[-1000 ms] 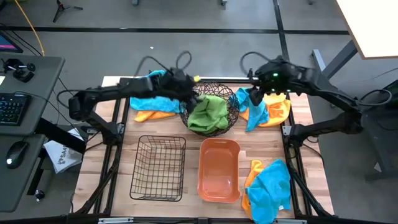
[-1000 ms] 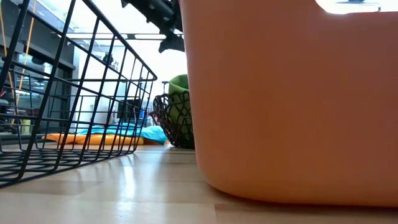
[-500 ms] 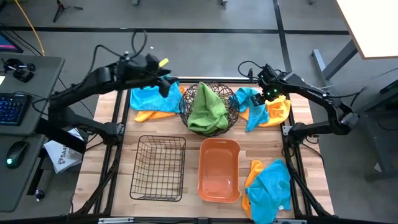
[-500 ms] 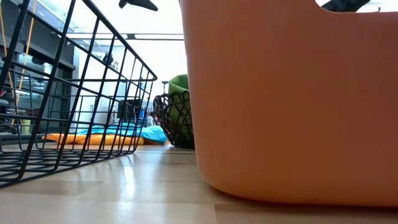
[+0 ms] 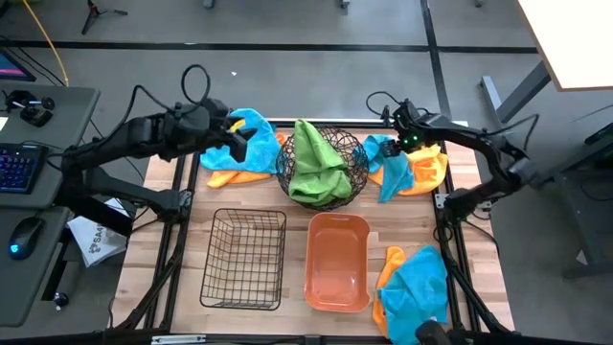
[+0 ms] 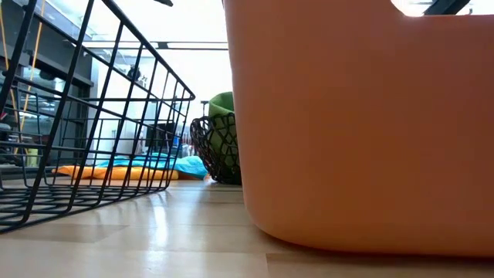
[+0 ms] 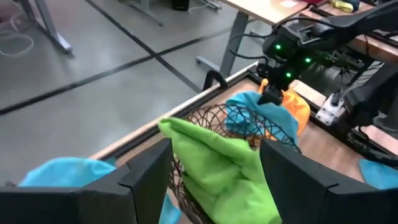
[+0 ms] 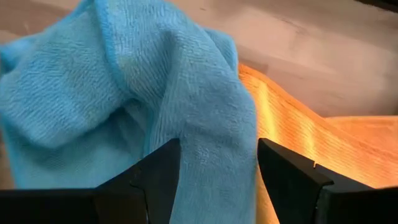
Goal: Sort microfiber towel by color & place in baskets
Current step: Put the top right blue microfiber towel into the black wire basket
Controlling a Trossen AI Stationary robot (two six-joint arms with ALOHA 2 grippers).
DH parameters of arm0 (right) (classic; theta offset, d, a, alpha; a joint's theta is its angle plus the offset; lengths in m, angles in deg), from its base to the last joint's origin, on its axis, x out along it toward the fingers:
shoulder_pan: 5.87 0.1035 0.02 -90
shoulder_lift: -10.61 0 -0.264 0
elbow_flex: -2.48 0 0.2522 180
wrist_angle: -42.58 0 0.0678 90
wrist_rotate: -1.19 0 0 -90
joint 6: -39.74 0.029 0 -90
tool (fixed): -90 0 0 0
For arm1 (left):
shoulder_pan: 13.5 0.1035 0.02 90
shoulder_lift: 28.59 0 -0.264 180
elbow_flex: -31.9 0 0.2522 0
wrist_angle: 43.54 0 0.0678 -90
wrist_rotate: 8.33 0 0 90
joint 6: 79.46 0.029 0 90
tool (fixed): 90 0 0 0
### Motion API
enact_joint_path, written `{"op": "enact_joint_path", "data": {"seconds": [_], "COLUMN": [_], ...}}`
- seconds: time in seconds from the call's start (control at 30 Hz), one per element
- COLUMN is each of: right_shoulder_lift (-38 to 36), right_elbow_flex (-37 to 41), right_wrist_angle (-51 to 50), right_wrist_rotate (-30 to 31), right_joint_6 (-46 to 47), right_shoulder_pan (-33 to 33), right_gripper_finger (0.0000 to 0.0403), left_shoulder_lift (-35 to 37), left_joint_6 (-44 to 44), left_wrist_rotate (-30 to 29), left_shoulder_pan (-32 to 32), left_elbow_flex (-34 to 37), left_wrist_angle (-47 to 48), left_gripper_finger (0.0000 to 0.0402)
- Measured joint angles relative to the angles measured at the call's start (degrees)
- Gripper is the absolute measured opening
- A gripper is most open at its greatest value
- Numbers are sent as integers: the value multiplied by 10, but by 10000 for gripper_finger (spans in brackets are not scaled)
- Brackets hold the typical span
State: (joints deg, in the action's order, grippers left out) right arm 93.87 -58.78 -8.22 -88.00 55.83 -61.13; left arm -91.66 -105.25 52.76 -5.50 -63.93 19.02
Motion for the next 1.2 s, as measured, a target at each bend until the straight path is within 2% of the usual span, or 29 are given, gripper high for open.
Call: {"op": "enact_joint_path", "data": {"seconds": [0.13, 0.2, 0.27, 0.33, 0.4, 0.57, 0.77, 0.97, 1.2], "right_shoulder_lift": [16, 14, -1, -27, -58, -142, -235, -287, -303], "right_elbow_flex": [0, 0, 0, -1, -10, -84, -202, -273, -298], "right_wrist_angle": [10, 8, 0, -5, -18, -72, -76, -48, -19], "right_wrist_rotate": [1, 1, 1, 2, 1, -11, -35, -73, -85], "right_joint_6": [0, 0, -7, -19, -34, -41, -24, 28, 90], "right_shoulder_pan": [0, 0, 1, 7, 11, 14, 38, 83, 177], "right_gripper_finger": [201, 176, 126, 54, 16, 4, 3, 2, 1], "left_shoulder_lift": [23, 36, 51, 67, 83, 109, 106, 88, 63], "left_joint_6": [-26, -27, -26, -22, -13, -5, 39, 49, 51], "left_wrist_rotate": [-2, -4, -12, -31, -56, -128, -192, -197, -194], "left_shoulder_pan": [-18, -27, -35, -42, -46, -46, -46, -46, -46], "left_elbow_flex": [19, 23, 25, 25, 25, 25, 36, 74, 93], "left_wrist_angle": [0, -4, -9, -15, -23, -25, -26, -26, -26], "left_gripper_finger": [232, 232, 232, 232, 232, 232, 232, 232, 232]}}
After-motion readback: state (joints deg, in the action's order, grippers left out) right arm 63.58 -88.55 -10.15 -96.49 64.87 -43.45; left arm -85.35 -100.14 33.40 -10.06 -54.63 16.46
